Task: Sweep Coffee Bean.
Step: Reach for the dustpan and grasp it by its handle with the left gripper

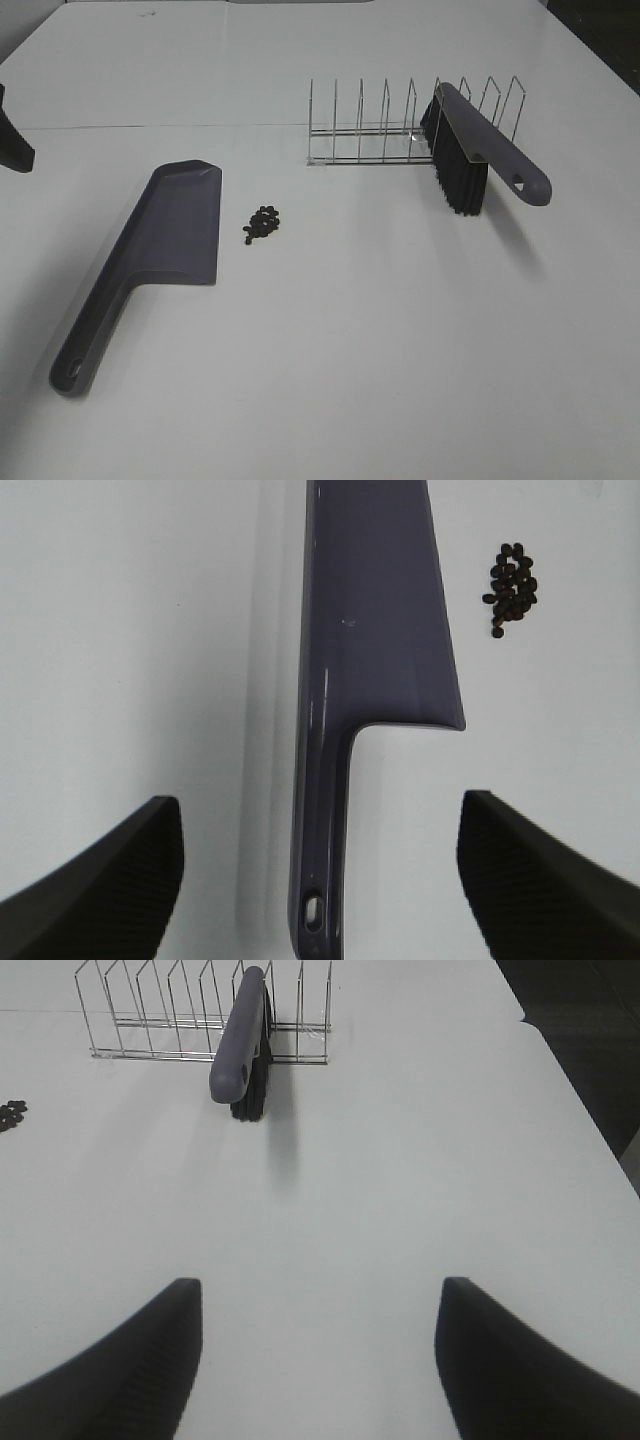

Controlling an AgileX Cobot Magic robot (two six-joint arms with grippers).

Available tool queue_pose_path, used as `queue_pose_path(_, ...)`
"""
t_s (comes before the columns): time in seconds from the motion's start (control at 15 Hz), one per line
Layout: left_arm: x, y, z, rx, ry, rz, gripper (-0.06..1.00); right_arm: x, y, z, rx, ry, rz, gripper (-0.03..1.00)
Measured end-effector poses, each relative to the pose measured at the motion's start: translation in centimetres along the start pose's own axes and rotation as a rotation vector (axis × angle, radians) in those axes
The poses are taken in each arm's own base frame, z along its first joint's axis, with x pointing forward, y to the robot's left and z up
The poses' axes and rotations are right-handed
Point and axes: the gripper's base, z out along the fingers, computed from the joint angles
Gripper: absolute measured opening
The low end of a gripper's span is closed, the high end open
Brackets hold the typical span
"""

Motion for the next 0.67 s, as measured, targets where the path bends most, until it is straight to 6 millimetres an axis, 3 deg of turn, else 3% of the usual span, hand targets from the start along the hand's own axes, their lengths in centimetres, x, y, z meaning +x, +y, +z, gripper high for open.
queue_pose_path(0.2,-1.1,-0.3,2.9,0.014,0.096,0.007,0.71,0.0,0.0,0.0,0.000,0.000,0.000,0.58)
queue_pose_path(0.67,-1.3,-4.5,10.7,0.033,0.324,0.072,0.71,0.0,0.0,0.0,0.000,0.000,0.000,0.58)
